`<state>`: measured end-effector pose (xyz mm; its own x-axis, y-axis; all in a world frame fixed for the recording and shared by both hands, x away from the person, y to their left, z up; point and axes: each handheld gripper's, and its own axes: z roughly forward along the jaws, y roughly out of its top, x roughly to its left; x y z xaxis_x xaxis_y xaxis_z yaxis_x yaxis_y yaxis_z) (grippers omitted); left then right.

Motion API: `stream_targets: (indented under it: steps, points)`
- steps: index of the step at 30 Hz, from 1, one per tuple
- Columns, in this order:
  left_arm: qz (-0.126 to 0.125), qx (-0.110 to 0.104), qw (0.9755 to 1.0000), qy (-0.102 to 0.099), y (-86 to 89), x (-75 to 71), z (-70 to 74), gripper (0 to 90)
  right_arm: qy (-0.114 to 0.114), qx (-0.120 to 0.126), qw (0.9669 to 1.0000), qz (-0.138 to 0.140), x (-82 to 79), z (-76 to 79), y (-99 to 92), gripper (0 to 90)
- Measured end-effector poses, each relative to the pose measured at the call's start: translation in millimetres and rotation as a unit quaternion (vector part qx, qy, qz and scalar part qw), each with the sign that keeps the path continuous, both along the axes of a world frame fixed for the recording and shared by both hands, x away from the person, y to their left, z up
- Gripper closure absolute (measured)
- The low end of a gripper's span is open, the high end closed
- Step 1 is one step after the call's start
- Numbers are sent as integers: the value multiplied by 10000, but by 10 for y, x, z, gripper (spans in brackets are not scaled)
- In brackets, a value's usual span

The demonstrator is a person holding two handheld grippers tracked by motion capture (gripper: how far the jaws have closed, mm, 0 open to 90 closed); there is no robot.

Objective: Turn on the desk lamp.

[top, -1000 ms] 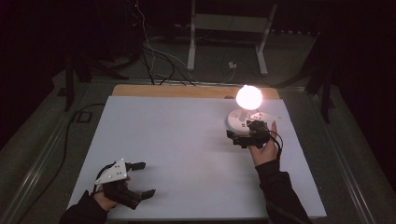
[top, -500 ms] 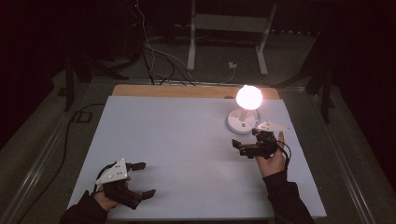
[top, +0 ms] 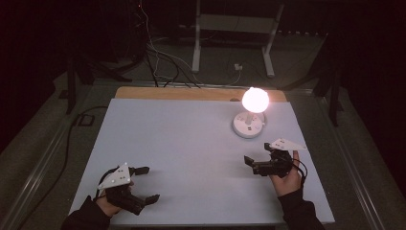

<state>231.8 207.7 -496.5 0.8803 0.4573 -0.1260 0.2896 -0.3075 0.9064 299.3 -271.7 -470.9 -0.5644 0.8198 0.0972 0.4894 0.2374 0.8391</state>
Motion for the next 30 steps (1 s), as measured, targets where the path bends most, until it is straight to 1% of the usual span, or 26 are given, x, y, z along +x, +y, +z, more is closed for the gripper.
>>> stream_targets:
  steps: [2, 10, 13, 14, 16, 19, 23, 30]
  points:
    - [-14, 18, 10000, -1, -3, 1, -1, 3, -97, -92, 9999, -34, -45, -26, -23, 0]
    - [-5, 21, 10000, -5, -1, -1, -2, 3, -84, -158, 9998, -33, -235, -116, -153, 0]
    - [-23, 29, 10000, -10, -2, 0, -2, 3, -21, -230, 9997, 35, -304, -176, -203, 0]
    - [-22, 30, 10000, -11, -3, -1, -2, 3, -5, -254, 9997, 15, -324, -194, -218, 0]
    - [-21, 38, 10000, -14, -2, -1, -2, 3, 102, -279, 9996, 40, -373, -244, -249, 0]
    - [-17, 39, 10000, -12, -3, -1, -2, 3, 139, -328, 9993, 73, -391, -274, -269, 0]
    - [-22, 36, 10000, -11, -8, 1, -4, 3, 132, -263, 9996, 45, -390, -295, -301, 0]
    - [-26, 34, 10000, -12, -7, 3, -2, 3, 120, -304, 9994, 107, -382, -314, -276, 0]
